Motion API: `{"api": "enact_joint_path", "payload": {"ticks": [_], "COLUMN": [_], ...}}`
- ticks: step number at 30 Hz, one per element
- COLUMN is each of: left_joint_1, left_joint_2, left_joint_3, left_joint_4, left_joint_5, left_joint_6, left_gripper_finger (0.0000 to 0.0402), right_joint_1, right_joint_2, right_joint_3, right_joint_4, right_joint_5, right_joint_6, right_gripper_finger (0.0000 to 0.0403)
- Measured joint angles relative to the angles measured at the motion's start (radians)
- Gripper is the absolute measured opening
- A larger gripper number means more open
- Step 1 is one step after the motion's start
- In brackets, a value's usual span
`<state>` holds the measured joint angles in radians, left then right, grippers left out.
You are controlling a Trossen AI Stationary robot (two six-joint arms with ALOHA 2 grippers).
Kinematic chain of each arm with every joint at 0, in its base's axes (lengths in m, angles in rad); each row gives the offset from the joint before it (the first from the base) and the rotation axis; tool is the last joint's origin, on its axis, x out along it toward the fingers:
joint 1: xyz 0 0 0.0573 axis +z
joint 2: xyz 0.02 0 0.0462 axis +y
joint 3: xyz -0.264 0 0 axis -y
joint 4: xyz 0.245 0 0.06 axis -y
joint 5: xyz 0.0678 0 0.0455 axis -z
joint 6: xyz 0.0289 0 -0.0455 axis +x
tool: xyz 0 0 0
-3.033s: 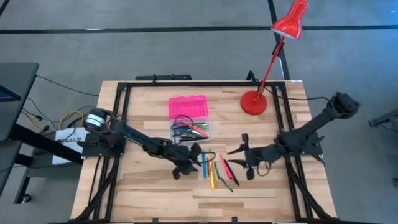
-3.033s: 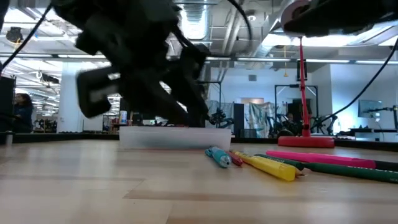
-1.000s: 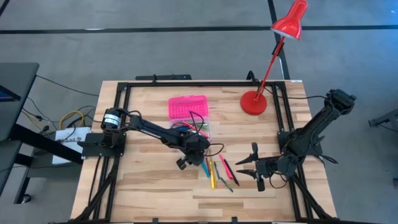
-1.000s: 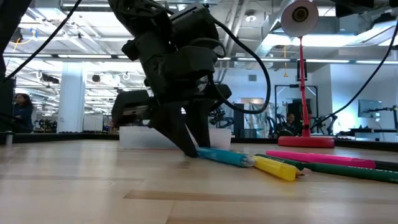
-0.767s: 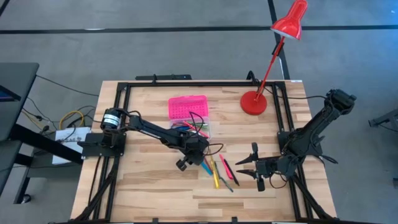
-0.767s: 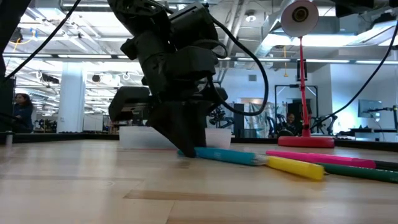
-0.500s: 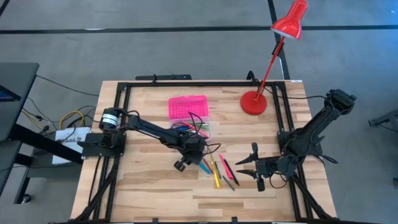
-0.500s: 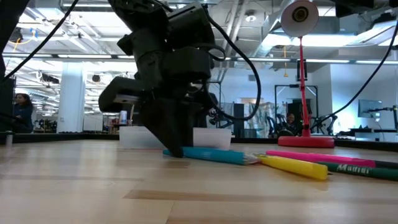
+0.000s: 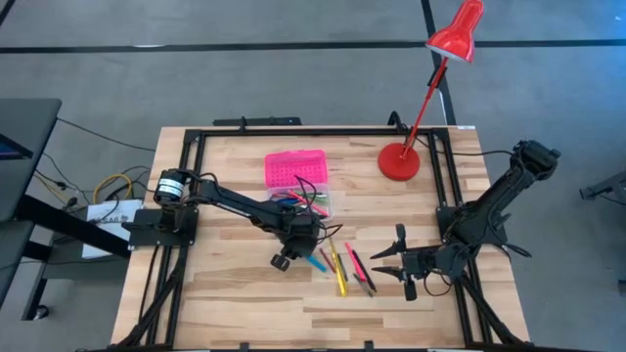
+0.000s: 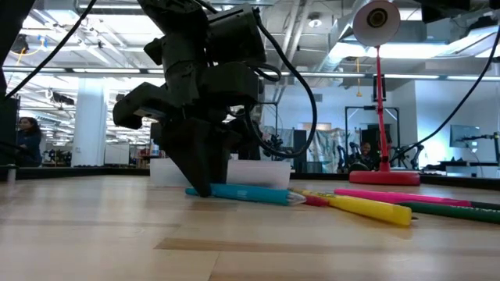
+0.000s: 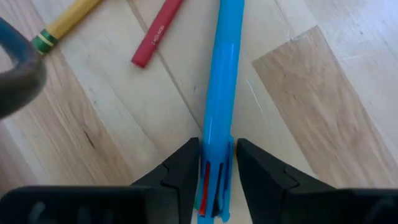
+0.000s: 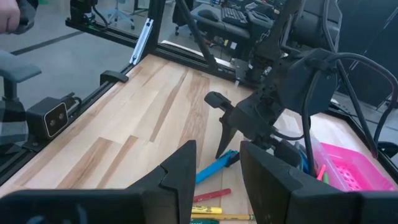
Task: Pick & place school supplies into a supply box
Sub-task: Put the blue pen into the pink supply box
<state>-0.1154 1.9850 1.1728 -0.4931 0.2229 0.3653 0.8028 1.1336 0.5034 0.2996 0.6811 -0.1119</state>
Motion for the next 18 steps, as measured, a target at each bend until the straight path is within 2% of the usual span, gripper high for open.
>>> {"api": "enact_joint_path", "payload": {"ticks": [6,14,18], "left_joint_1": [-0.006,-0.028,-0.038], "left_joint_2": [-0.002,-0.03,-0.064], "left_joint_3": [0.003,0.002,-0.008], "left_joint_4": [-0.038,-0.102,-0.112], "left_joint_5": [-0.016,-0.086,-0.083], "left_joint_6": [-0.05,-0.083,-0.055], "left_gripper_finger": [0.0124,0.0089,0.008], "right_joint_1": [0.0,0.0,0.0], "right_joint_2": [0.0,0.0,0.0], "right_joint_3": [0.0,0.0,0.0], "right_joint_4": [0.0,0.0,0.0], "right_joint_5": [0.0,0.0,0.0], "right_joint_6": [0.0,0.008,0.008], "right_gripper_finger": [0.0117,0.0117,0.0117]}}
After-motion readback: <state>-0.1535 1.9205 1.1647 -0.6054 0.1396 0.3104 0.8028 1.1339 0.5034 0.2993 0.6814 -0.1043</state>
